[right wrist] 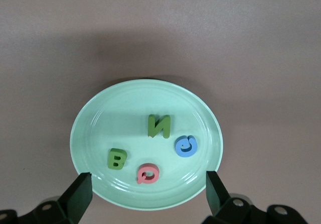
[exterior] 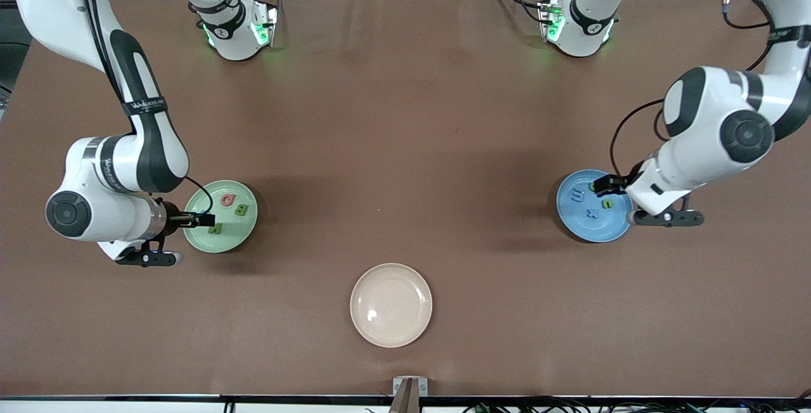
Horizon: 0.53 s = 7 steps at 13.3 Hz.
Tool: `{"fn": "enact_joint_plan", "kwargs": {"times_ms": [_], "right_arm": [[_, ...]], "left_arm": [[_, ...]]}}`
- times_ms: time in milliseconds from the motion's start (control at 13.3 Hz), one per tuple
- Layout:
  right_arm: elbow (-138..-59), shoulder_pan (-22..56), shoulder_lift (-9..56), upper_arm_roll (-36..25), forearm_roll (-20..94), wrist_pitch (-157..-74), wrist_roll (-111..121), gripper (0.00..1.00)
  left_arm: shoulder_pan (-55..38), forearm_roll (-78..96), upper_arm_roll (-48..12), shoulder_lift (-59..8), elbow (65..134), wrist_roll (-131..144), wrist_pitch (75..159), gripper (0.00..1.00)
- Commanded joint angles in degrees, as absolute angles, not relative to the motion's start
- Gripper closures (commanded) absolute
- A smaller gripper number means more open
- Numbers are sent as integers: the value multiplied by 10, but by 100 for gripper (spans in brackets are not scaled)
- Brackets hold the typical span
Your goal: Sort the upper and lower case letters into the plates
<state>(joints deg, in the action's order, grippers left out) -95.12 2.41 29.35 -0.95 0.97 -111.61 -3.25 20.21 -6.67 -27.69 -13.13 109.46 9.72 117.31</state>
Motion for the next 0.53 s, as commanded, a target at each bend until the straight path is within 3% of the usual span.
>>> {"fn": "enact_joint_plan", "kwargs": {"times_ms": [0,225,450], "right_arm": [[-916,15,273,-5,7,-1055,-29,0],[-854,13,271,-10,-1,-969,2,0],[-846,-11,240,-18,-3,-955,40,0]], "left_arm": [[232,-55,-279,-73,1107,89,1180,1],[246,-50,-276,-25,1106,80,1173,1],[254,-47,-273,-2,1064,67,1105,1]]}}
